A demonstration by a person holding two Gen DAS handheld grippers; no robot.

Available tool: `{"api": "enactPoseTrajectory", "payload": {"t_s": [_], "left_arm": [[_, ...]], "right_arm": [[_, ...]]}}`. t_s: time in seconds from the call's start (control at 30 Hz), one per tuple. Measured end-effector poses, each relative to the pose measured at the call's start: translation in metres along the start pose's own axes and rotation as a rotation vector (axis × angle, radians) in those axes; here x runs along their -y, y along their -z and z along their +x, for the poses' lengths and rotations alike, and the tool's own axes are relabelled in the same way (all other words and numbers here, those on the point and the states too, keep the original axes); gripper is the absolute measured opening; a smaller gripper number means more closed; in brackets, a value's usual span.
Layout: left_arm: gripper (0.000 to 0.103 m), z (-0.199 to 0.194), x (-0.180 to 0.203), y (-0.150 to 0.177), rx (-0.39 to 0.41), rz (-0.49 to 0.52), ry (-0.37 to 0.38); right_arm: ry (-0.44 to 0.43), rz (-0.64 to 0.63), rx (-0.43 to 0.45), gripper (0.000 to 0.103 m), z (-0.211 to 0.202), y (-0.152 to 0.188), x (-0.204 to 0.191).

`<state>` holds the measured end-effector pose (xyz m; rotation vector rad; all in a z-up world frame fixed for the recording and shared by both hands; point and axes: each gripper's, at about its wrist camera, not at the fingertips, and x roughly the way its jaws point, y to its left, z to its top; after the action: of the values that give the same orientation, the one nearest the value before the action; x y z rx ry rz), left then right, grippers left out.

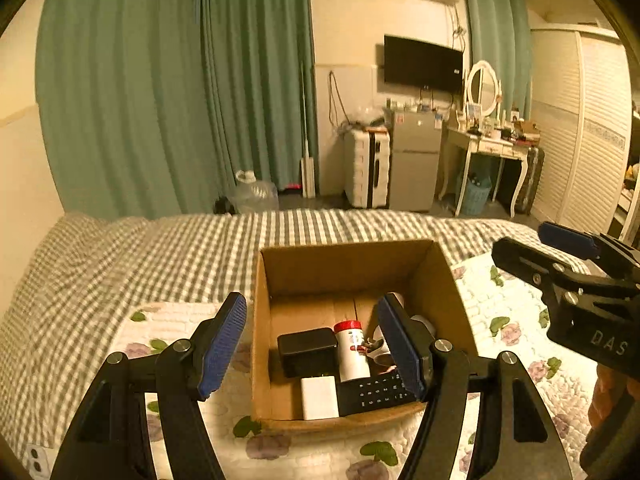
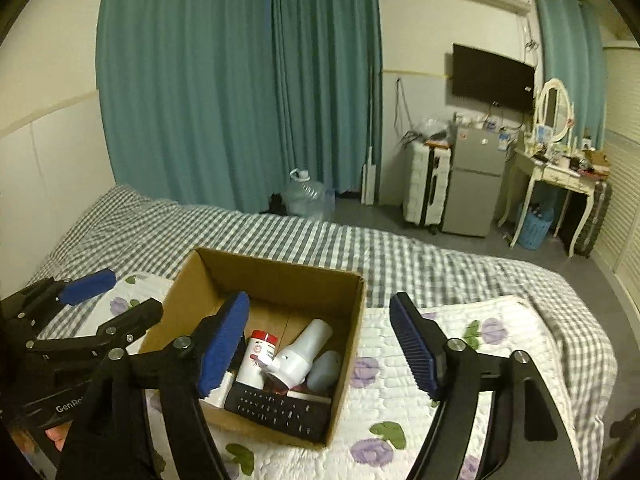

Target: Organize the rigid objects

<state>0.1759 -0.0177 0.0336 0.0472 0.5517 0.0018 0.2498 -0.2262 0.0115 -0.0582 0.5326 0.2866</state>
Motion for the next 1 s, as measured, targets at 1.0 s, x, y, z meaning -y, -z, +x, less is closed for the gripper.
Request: {"api": "enactPoseTrajectory", "payload": {"t_s": [1.0], "left_arm": [[0.074,-0.13,-0.012,0.076,0.134,-0.02,0.013]], "right_arm": [[0.139,0.106,0.115,0.103,-0.149,0.094,-0.022]]}}
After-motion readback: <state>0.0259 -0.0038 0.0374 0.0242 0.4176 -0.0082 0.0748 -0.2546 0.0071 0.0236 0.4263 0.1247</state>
